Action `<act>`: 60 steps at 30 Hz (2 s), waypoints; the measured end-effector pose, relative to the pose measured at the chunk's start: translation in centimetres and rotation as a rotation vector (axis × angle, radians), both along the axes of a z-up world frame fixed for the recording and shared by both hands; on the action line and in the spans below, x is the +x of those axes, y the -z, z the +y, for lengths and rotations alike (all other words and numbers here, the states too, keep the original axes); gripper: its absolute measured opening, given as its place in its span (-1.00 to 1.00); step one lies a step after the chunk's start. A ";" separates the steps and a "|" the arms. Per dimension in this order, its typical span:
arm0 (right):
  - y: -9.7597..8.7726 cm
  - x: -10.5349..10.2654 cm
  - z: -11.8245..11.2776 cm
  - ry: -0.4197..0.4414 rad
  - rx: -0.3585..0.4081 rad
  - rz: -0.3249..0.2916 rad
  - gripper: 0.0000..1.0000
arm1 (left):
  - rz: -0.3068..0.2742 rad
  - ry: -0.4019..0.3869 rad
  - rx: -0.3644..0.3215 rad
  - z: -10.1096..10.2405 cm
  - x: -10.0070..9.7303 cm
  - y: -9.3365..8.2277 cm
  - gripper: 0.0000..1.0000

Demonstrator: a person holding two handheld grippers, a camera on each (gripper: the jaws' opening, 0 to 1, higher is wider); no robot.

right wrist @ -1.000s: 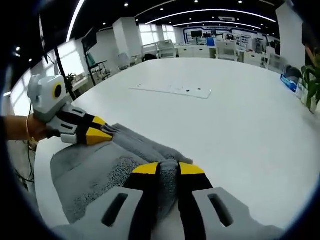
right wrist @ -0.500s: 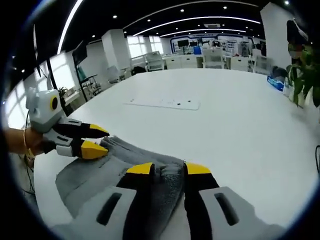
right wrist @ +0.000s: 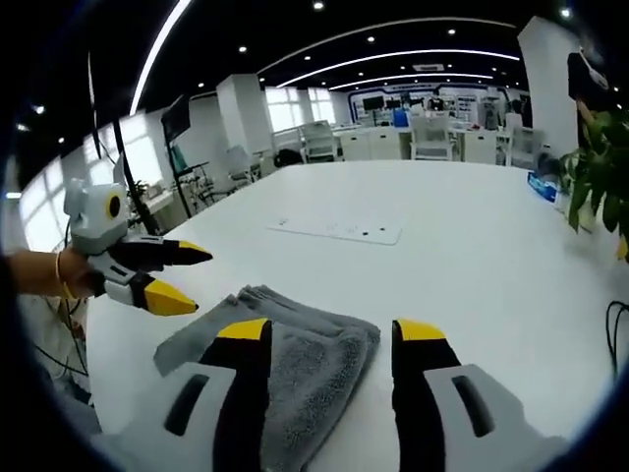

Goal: Fold the towel on the table until its edges align and the towel forms a compact rectangular stack.

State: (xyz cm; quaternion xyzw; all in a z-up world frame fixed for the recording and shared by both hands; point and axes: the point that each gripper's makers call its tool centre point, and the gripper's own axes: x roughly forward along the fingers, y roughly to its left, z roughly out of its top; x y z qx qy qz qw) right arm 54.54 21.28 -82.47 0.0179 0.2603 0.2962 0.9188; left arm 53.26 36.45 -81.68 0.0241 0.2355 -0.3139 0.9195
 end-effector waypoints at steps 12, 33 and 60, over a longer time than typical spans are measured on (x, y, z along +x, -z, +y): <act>-2.2 -4.5 -1.3 -0.029 0.001 -0.039 0.23 | -0.036 0.039 0.018 0.1 -5.9 -1.4 0.52; -2.0 -14.7 -1.8 -0.067 -0.016 -0.074 0.32 | -0.071 0.009 0.030 1.6 -15.6 -2.0 0.58; 0.2 -22.3 -3.6 -0.025 -0.022 -0.080 0.27 | -0.006 -0.054 0.034 1.9 -21.8 1.9 0.56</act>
